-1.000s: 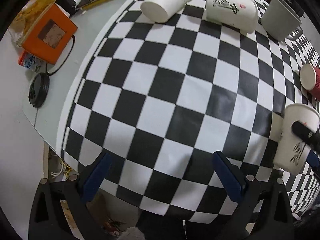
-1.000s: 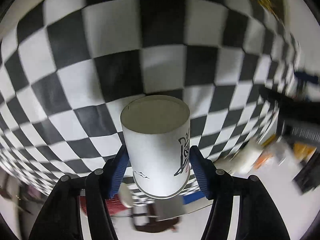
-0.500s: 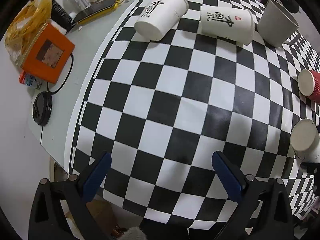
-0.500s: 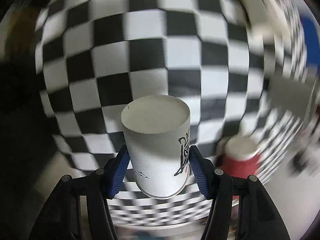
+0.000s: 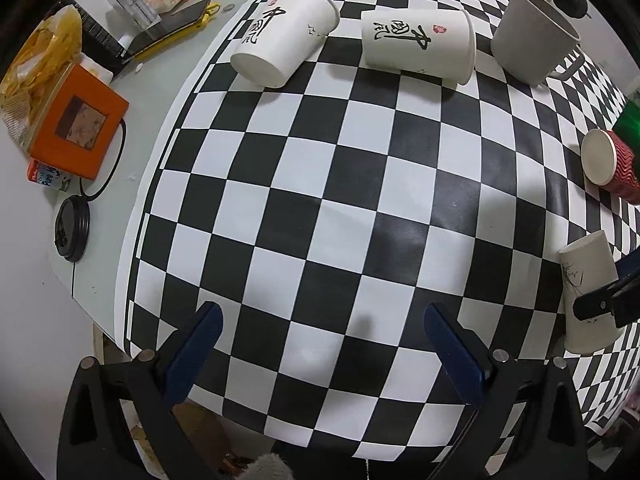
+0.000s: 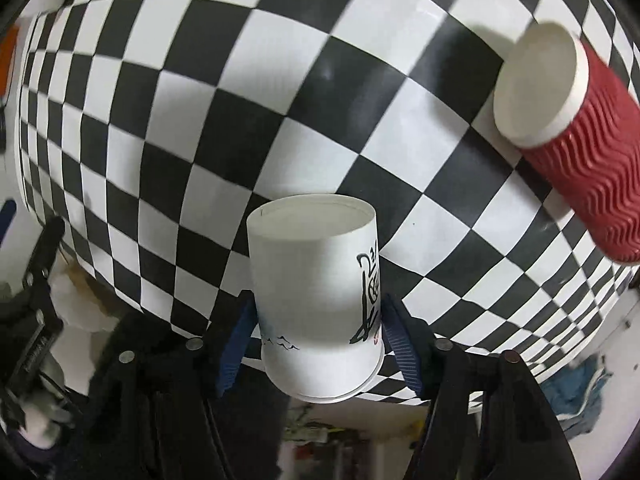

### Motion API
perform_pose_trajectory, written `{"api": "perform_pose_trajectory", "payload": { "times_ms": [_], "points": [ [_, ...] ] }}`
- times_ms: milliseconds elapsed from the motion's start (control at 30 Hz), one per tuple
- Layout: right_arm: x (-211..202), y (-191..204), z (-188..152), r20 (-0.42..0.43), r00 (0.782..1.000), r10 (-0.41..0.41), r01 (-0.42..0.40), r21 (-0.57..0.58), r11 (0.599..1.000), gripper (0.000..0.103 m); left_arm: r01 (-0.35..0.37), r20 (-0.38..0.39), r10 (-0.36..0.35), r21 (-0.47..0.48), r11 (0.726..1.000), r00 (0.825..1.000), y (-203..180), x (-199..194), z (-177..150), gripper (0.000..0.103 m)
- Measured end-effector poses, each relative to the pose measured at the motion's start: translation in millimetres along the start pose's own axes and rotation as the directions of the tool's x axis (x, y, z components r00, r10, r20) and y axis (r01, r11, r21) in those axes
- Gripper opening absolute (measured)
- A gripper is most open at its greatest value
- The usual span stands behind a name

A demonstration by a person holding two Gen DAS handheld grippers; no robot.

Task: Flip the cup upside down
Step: 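Rotate the right gripper to turn the white cup upside down, then lower the inverted white cup onto the table and open the right gripper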

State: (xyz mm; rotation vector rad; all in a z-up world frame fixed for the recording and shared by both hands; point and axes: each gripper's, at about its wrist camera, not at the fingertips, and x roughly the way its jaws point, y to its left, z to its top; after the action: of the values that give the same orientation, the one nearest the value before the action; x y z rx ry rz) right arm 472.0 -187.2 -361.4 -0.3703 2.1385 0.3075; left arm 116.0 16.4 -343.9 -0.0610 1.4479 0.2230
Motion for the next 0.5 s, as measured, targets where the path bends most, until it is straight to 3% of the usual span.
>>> {"api": "perform_pose_trajectory", "payload": {
  "times_ms": [33, 267, 300, 333, 433, 500],
  "points": [
    [-5.7, -4.7, 3.6, -0.002, 1.0, -0.013, 0.013, 0.001, 1.0, 0.083, -0.001, 0.0, 0.001, 0.003, 1.0, 1.0, -2.4, -1.2, -0.5, 0.103],
    [-38.9, -22.3, -13.2, 0.137, 0.99, -0.03, 0.034, -0.031, 0.999, 0.084, -0.003, -0.007, 0.003, 0.021, 1.0, 1.0, -9.5, 0.1, 1.8, 0.103],
    [-40.5, -22.8, -12.8, 0.14, 0.989, -0.039, 0.044, -0.038, 0.998, 0.08, -0.003, -0.008, 0.003, 0.024, 1.0, 1.0, -10.9, -0.3, 2.2, 0.103],
    [-41.0, -22.8, -14.2, 0.147, 0.988, -0.047, 0.053, -0.04, 0.998, 0.063, -0.004, -0.007, 0.004, 0.025, 1.0, 1.0, -11.5, -0.4, 3.2, 0.103],
    [-44.5, -26.0, -20.9, 0.194, 0.981, -0.025, 0.029, -0.019, 0.999, 0.06, -0.004, -0.004, 0.004, 0.03, 1.0, 1.0, -12.3, -1.7, 7.5, 0.103],
    [-54.6, -24.5, -23.1, 0.279, 0.96, 0.005, -0.005, 0.001, 1.0, 0.06, -0.005, -0.001, 0.005, 0.03, 1.0, 1.0, -12.6, -1.8, 12.2, 0.103]
  ]
}}
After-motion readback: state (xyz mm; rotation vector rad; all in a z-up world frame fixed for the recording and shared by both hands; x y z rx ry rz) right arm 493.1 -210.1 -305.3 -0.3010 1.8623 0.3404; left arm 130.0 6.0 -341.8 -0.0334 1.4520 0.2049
